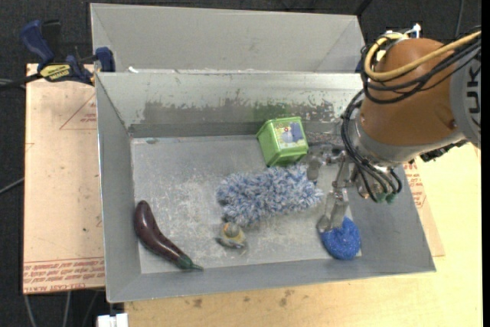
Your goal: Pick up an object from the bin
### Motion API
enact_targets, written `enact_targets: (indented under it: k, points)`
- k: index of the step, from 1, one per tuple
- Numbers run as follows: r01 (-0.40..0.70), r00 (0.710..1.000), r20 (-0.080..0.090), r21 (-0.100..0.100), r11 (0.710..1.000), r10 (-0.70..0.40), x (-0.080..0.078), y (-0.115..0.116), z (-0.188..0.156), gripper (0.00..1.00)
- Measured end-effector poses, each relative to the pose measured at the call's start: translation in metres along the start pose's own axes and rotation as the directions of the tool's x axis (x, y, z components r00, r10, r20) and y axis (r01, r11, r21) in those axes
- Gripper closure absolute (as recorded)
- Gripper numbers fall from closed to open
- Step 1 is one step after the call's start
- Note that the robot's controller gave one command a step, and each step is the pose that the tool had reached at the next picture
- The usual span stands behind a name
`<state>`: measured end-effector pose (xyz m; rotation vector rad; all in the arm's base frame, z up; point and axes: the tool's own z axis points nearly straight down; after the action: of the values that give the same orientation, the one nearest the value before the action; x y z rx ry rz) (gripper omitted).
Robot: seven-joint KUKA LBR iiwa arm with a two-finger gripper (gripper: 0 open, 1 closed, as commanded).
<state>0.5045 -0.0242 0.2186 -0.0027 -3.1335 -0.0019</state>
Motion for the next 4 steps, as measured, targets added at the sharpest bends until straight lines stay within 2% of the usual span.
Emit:
enact_targets:
  k: [1, 2, 3, 4]
  points:
    - [0.001, 1.000, 0.008, 0.001, 1.000, -0.001, -0.002, 0.000, -0.004, 0.00]
    - [0.039, 0.999, 0.017, 0.002, 0.999, -0.039, -0.027, 0.022, 0.036, 0.00]
    - [0.060, 0.998, 0.014, 0.001, 0.998, -0.060, -0.045, 0.046, 0.097, 0.00]
    - [0.193, 0.981, 0.012, 0.002, 0.981, -0.193, -0.054, 0.064, 0.147, 1.00]
